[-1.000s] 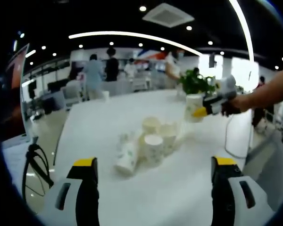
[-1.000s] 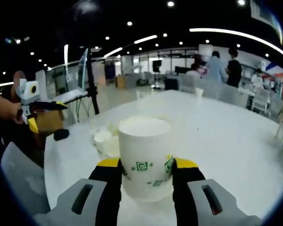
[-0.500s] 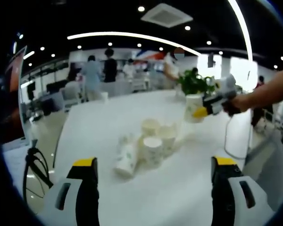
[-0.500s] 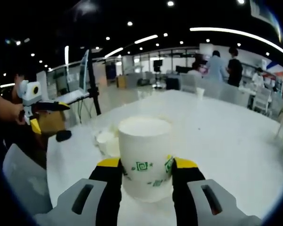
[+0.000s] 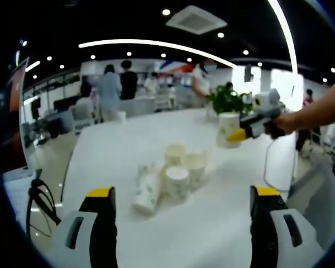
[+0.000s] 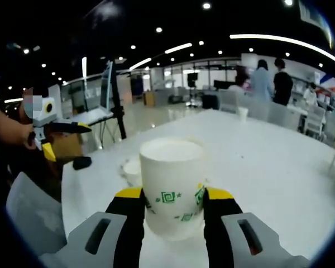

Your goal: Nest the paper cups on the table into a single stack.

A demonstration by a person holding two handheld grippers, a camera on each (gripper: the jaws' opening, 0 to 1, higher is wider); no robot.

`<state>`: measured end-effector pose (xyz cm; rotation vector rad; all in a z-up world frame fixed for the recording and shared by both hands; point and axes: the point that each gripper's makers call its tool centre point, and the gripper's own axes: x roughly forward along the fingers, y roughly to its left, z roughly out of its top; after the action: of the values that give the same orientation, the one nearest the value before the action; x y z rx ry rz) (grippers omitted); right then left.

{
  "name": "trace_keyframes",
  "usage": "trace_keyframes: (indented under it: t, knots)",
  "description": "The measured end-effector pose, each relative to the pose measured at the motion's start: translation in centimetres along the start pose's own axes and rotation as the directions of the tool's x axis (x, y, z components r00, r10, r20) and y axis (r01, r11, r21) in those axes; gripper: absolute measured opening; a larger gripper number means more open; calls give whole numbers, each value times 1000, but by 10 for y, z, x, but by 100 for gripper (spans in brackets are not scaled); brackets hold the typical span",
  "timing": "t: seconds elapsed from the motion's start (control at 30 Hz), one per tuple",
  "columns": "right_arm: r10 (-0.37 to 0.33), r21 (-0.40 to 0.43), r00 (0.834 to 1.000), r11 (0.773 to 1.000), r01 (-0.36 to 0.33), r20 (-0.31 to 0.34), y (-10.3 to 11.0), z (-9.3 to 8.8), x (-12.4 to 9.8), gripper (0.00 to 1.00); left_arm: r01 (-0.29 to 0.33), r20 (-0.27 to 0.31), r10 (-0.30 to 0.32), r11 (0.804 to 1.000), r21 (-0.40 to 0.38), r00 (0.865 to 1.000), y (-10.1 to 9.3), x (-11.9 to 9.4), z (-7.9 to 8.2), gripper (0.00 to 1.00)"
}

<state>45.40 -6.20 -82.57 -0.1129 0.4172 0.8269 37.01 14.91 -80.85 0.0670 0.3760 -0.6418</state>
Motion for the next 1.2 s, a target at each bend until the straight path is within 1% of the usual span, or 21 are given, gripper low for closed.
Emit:
trace_keyframes:
  t: [0.3,0.67,1.03,1.2]
  knots:
    - [15,2,1000,1000,-15,-2,11,2,-2,38,5,6,-5,1000,4,1000,-1,-3,4,98]
    - [40,-12,999,999,-40,10,26,13,-3,38,13,13,-13,1000,4,1000,-3,-3,9,98]
    - [58,-18,998,998,-58,8,34,14,-4,38,20,15,-20,1000,3,1000,-5,-1,12,98]
    - [65,-25,998,998,-65,14,40,18,-6,38,24,18,-24,1000,2,1000,-7,-1,14,97]
